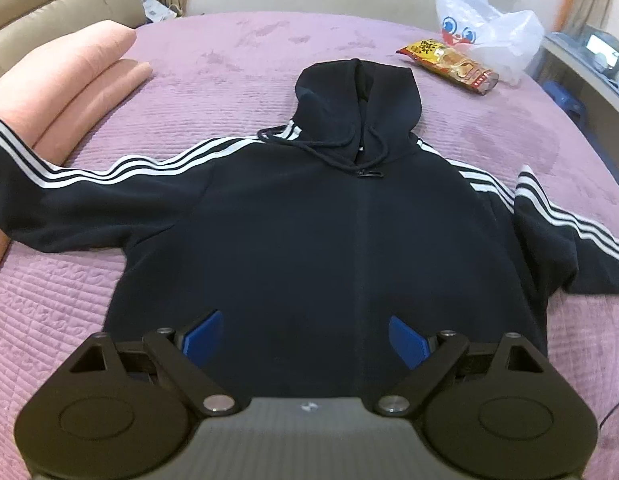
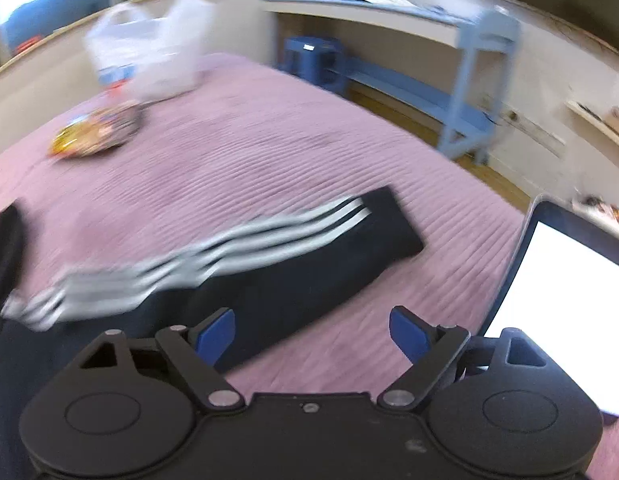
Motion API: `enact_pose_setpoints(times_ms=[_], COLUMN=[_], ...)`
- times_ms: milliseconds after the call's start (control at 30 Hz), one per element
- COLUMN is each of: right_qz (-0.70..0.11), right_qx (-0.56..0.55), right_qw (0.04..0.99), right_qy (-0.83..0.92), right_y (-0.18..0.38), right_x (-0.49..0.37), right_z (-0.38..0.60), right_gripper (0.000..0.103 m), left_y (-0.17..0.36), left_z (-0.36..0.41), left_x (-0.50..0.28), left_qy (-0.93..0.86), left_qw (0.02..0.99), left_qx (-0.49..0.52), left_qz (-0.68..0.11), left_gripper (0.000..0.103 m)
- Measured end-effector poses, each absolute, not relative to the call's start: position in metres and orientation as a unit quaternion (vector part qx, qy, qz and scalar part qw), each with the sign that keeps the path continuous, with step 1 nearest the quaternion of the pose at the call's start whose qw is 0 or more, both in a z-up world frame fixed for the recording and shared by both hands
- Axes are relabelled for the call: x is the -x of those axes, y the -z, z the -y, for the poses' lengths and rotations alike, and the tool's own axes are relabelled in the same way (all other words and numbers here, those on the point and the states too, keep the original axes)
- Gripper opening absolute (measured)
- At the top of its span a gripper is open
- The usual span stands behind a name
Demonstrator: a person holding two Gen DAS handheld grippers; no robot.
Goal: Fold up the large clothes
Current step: 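Reach the right tool to a striped sleeve cuff and grasp it, then fold the held sleeve across the hoodie body and open the right tool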
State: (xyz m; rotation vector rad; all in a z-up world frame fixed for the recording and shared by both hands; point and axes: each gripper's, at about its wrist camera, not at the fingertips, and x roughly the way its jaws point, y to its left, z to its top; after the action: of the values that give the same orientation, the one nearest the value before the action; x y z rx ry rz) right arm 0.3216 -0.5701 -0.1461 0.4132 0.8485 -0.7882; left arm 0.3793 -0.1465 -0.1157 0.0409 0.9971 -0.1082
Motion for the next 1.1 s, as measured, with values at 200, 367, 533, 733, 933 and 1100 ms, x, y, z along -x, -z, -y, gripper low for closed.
enact_pose_setpoints(times_ms=[200,367,533,733,933,1100], right_qz=[-0.438,-0.464,-0.483,-0.444,-0.39,-0.318], right_qx=[-0.261,-0.308,-0.345,-0.344,-0.284,-0.168], right_qw=[0.756,0.714,0.703,0.74,0.79,0.775], right_qy=[0.409,0.424,0.391,0.37,0.379,0.519], right_y=[0.184,0.22,0.25,0.248,0.191,0.119], right_x=[-0.363,-0.374,-0.374,-0.369,-0.364,-0.333], right_z=[0.683,0.73,0.746,0.733,0.701,0.677], right_gripper=[0.095,0.095,0.097,0.052,0.018,0.018], left_y=[0.123,0.127,0.129,0.133,0.131,0.121], left_z=[0.188,0.216,0.231,0.236,0.226,0.206], left_x=[-0.404,-0.418,-0.428,-0.433,-0.433,-0.437], left_qy=[0.038,0.032,0.03,0.029,0.033,0.032], left_qw=[0.869,0.866,0.863,0.859,0.858,0.862], left_qx=[-0.015,-0.016,-0.021,-0.027,-0.024,-0.013], left_qz=[-0.493,-0.499,-0.505,-0.51,-0.513,-0.505], left_gripper=[0.091,0.091,0.091,0.091,0.09,0.09])
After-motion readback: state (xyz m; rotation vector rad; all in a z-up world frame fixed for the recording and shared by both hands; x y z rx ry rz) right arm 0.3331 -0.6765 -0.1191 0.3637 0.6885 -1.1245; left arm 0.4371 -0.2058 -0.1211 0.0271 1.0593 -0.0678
